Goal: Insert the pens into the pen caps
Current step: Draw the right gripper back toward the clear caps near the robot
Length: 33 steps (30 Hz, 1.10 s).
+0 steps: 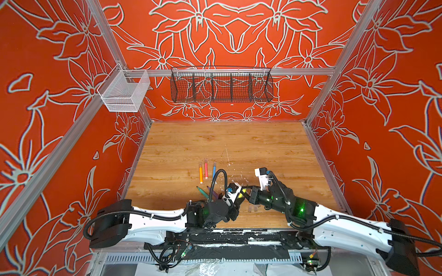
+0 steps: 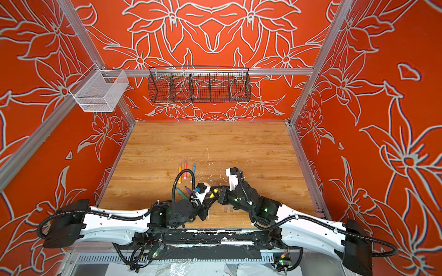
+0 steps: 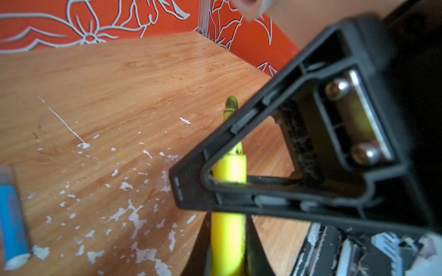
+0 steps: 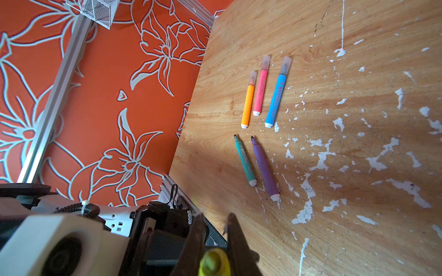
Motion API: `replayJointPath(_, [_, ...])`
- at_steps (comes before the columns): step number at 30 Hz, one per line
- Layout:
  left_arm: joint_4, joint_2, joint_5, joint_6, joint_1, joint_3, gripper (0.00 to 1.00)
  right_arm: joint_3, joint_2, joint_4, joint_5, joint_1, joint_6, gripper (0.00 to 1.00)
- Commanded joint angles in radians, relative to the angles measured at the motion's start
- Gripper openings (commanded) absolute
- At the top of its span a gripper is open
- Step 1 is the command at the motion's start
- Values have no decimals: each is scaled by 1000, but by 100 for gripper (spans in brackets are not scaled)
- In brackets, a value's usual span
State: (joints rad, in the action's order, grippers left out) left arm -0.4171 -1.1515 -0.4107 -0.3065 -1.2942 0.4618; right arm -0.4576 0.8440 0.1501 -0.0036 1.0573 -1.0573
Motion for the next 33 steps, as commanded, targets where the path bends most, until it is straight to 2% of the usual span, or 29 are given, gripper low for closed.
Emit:
replayJointPath(1, [-56,-4,5,8,-7,-6,0,-3,-3,13,20,9,-12,16])
replayJointPath(4, [-27,12,-35,-10,-7,-8,0,-9,-32,-63,60,9,2,42])
replayJointPath(6, [-34,34,-48,-16,-7,-28,0,-25,-66,-148,97,8,22,51])
replayJointPath(8, [-49,57,-48,-16,-6,-55,0,-49,-105,-254,133,9,44,54])
replayJointPath(13, [-29,143,-65,-34,-1,-103,0,-101,-193,-549,273,9,69,56])
replayJointPath(18, [13,233,-72,-56,18,-144,0,-102,-187,-711,339,9,73,52])
replayJointPath(27, [67,383,-65,-73,27,-205,0,-25,-14,-703,336,8,101,49])
replayJointPath(33, [82,398,-45,-69,29,-203,0,-40,98,-705,355,7,123,43])
